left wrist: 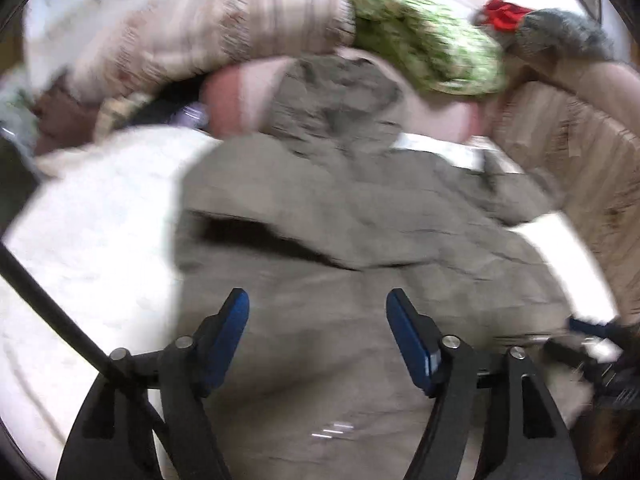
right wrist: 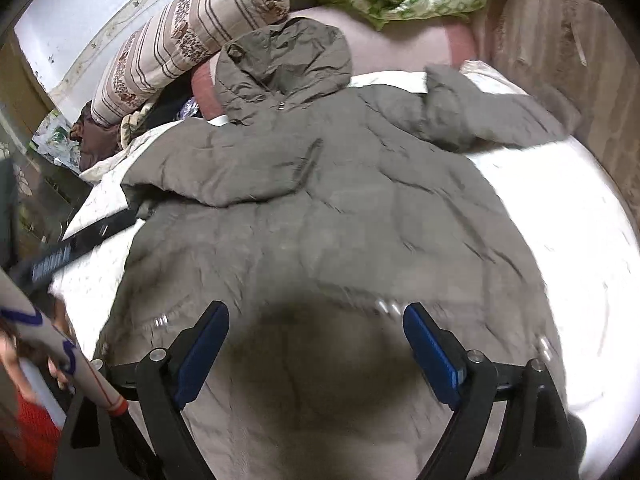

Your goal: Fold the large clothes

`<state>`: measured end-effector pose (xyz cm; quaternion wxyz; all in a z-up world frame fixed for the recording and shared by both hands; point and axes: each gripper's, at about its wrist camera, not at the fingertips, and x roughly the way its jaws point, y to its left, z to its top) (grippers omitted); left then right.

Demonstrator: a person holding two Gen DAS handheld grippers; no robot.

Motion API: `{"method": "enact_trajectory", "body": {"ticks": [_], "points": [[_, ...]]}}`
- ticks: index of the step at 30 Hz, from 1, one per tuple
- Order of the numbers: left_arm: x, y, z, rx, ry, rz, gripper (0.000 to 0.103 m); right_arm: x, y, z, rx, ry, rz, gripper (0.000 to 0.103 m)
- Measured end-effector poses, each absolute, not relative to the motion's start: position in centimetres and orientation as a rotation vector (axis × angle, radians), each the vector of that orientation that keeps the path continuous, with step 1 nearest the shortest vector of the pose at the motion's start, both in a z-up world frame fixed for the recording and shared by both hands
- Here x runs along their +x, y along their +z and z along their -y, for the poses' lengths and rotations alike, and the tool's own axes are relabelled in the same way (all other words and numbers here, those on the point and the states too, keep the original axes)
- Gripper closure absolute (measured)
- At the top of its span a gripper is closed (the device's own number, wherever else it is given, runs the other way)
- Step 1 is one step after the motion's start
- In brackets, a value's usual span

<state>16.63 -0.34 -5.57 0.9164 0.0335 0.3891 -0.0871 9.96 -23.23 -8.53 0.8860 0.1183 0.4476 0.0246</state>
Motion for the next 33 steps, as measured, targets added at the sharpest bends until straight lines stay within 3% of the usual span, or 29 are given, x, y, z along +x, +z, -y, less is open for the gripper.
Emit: {"method": "enact_trajectory", "body": {"ticks": [8, 13, 14, 15, 16, 18, 26, 33], "points": [[17.8, -8.8, -5.4, 0.137, 0.052, -0.753, 0.032, 23.9, -11.4, 22.2, 0.271, -0.048, -1.001, 0.011], [19.3, -8.6, -9.3, -0.017, 0.066, -0.799, 0.032, 28.8, -14.8, 22.3, 0.458, -0.085, -1.110, 0.013], [19.5, -8.9, -10.0, -0.048, 0.076, -0.817, 0.032, 29.1, -15.0, 21.9, 0.476, -0.085, -1.113, 0.020], [19.9, -9.2, -10.9, -0.079, 0.088, -0.834, 0.032, 29.3, -15.0, 21.6, 0.480, -0.074, -1.115, 0.040], [20.1, -9.4, -11.1, -0.092, 0.092, -0.842, 0.032, 29.6, -14.9, 21.1, 0.466, -0.068, -1.124, 0.049], [20.5, -10.0, -12.0, -0.131, 0.111, -0.868, 0.032, 29.9, -14.3, 20.9, 0.439, -0.042, -1.116, 0.077], [20.8, -11.5, -11.6, -0.161, 0.114, -0.929, 0.032, 30.6, -10.0, 24.5, 0.150, -0.281, -0.999, 0.084], [21.2, -12.4, -10.3, -0.105, 0.109, -0.963, 0.032, 31.9, -13.9, 27.5, 0.172, -0.380, -1.069, 0.084]]}}
